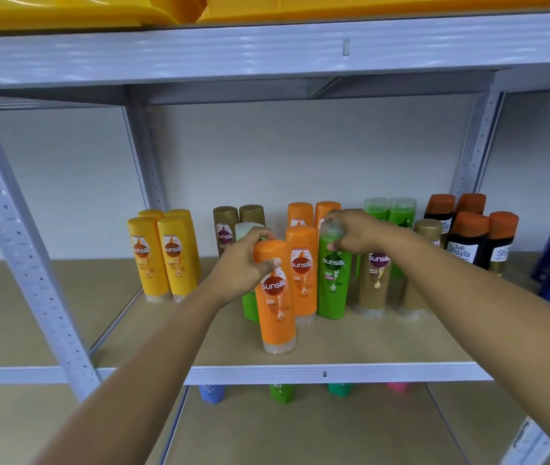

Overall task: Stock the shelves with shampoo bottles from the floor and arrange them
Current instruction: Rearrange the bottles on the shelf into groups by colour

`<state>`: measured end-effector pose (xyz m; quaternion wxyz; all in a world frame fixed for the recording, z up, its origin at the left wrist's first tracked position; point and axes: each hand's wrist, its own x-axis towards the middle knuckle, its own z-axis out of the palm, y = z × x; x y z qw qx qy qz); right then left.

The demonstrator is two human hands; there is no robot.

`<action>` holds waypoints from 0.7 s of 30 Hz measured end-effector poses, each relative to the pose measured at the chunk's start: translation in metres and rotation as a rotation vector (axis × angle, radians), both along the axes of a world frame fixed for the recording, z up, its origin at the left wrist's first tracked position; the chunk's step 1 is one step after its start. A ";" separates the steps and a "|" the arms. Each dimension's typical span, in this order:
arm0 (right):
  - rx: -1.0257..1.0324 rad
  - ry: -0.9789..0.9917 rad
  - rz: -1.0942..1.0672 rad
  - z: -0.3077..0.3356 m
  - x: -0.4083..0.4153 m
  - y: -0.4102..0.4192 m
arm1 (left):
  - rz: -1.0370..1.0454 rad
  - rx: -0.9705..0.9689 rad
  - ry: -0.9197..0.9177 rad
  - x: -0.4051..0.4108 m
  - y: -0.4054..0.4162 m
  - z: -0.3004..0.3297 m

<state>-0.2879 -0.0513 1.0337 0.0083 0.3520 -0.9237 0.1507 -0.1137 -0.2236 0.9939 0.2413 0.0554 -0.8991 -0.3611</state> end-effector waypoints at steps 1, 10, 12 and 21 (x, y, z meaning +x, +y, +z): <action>-0.014 -0.007 0.004 0.000 0.000 0.003 | 0.003 0.003 0.000 0.001 0.000 0.000; -0.062 0.030 0.070 0.008 0.025 0.025 | 0.040 0.001 0.007 0.017 -0.023 -0.006; -0.062 0.036 0.095 0.013 0.036 0.024 | 0.036 0.012 0.015 0.022 -0.032 -0.005; -0.056 0.083 0.244 0.020 0.083 -0.030 | 0.047 0.068 0.069 0.049 -0.079 -0.004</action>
